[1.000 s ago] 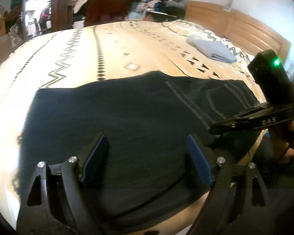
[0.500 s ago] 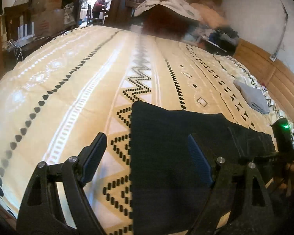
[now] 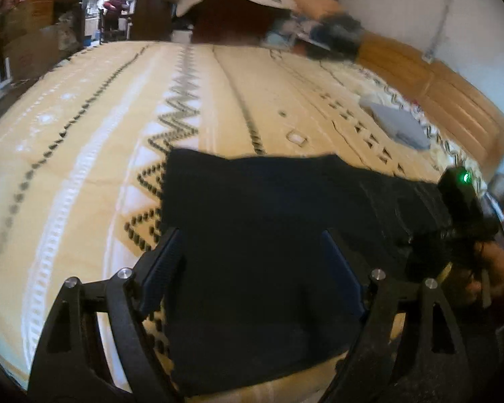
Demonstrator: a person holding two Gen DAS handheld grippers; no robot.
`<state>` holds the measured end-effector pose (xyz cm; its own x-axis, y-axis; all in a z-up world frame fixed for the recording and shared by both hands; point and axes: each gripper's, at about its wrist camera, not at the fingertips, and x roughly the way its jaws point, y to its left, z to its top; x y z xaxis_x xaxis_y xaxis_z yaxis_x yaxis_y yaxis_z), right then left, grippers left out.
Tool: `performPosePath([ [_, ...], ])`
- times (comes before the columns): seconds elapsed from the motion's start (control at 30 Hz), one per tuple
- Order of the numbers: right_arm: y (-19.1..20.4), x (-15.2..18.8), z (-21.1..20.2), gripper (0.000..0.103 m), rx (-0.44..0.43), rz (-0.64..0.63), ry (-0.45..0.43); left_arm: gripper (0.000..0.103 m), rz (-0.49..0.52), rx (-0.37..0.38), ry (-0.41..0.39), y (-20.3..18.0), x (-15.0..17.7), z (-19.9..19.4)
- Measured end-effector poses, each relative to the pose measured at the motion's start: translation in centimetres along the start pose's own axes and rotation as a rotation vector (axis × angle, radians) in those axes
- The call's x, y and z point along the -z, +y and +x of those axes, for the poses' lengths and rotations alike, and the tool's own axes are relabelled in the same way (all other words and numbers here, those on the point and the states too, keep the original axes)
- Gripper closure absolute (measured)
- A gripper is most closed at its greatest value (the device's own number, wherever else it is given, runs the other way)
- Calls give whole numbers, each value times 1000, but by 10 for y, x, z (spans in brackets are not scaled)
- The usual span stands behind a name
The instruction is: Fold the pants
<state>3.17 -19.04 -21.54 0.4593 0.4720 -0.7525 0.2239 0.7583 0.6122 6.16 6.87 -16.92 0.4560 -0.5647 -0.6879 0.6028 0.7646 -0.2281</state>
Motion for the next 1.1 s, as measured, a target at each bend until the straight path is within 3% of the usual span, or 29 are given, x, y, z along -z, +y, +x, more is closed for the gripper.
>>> performPosePath([
  [0.1, 4, 1, 2, 92, 18, -28, 1, 18, -70, -156, 111, 32, 18, 28],
  [0.13, 6, 2, 2, 91, 28, -43, 0, 19, -109, -125, 92, 43, 21, 27],
  [0.2, 15, 3, 1, 89, 70, -95, -1, 22, -130, -134, 69, 47, 19, 17],
  [0.23, 19, 4, -2, 82, 100, -124, -5, 23, -128, -128, 60, 45, 18, 12],
  [0.3, 34, 6, -17, 69, 197, -204, -36, 23, -136, -43, -11, 37, 14, -12],
  [0.4, 61, 9, -48, 69, 247, -311, -153, 23, -112, 107, -47, 19, 16, -33],
  [0.43, 70, 6, -54, 69, 223, -329, -183, 25, -116, 157, -34, 17, 18, -33],
  [0.47, 81, -1, -56, 71, 145, -339, -189, 28, -123, 181, -21, 16, 24, -31],
  [0.53, 97, -19, -41, 92, -44, -342, -131, 42, -143, 174, 22, 22, 32, -18],
  [0.57, 108, -30, -26, 95, -159, -337, -95, 46, -172, 154, 36, 30, 39, -12],
  [0.6, 120, -43, -4, 95, -300, -333, -23, 58, -215, 142, 40, 40, 45, -8],
  [0.63, 134, -53, 21, 95, -388, -335, 41, 67, -242, 143, 34, 46, 47, -8],
  [0.73, 175, -71, 105, 95, -567, -353, 263, 68, -279, 160, 23, 55, 49, -7],
  [0.8, 195, -73, 154, 95, -579, -383, 391, 68, -276, 159, 22, 51, 50, -9],
  [0.87, 198, -82, 191, 96, -543, -380, 449, 68, -281, 167, 20, 52, 51, -11],
  [0.9, 196, -91, 200, 103, -547, -360, 445, 68, -287, 173, 18, 54, 51, -9],
  [1.03, 182, -141, 225, 103, -563, -224, 354, 68, -286, 190, 17, 55, 52, -8],
  [1.1, 181, -157, 241, 103, -529, -184, 328, 68, -284, 198, 20, 56, 52, -8],
])
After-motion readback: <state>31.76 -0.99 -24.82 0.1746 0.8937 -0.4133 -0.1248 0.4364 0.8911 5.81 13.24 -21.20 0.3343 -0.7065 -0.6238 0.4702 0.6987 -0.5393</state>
